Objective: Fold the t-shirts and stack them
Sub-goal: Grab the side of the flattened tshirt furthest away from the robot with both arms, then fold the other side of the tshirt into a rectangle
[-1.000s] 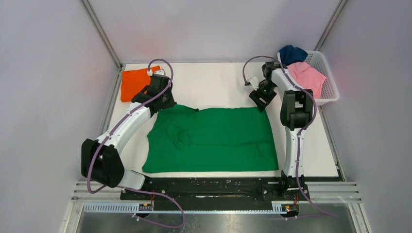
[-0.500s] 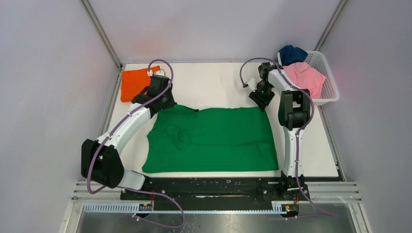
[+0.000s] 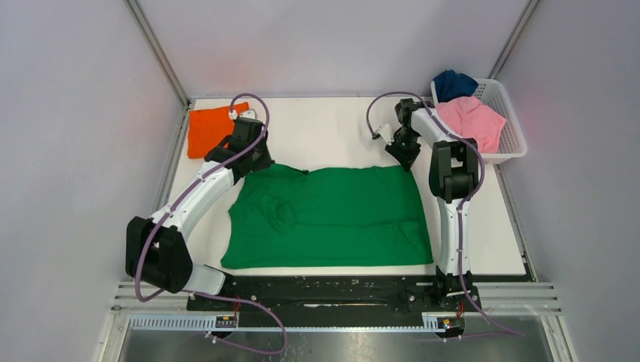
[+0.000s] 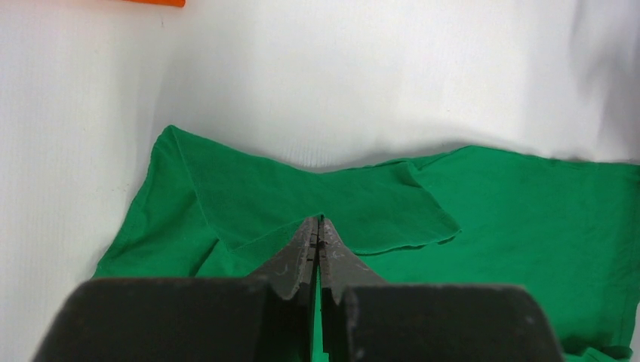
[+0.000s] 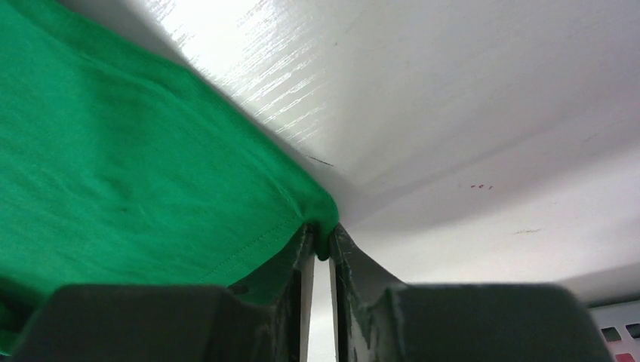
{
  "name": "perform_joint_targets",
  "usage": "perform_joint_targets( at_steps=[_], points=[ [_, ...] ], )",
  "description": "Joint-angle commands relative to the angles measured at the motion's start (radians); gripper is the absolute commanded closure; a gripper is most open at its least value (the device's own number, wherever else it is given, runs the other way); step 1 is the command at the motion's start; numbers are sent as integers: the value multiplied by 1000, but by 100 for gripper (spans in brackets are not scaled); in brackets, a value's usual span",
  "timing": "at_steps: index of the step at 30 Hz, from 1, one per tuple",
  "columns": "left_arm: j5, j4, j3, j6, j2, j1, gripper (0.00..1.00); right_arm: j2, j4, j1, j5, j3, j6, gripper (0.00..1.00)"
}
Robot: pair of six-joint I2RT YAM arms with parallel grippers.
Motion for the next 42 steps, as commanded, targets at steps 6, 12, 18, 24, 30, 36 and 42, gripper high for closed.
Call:
perform_joint_targets(
  at_steps=[6,12,18,24,30,36,42],
  points=[
    [1,26,-19,1,-71,0,100,-118,43,7,4,-88,-52,96],
    [12,25,-89,-15,-137,-2,100,-301,197,25,52,-317,-86,97],
    [24,17,-178,-38,-223,-3,100,-485,322,50,46,-522,-81,97],
    [20,-17,-281,-64,-348,-3,100,-616,387,69,80,-669,-47,96],
    [7,-60,-367,-134,-474,-4,100,-742,420,100,123,-808,2,94],
    [-48,-134,-410,-195,-591,-4,100,-853,443,152,195,-929,48,93],
    [-40,-218,-436,-238,-667,-4,100,-925,411,181,286,-977,79,91]
  ],
)
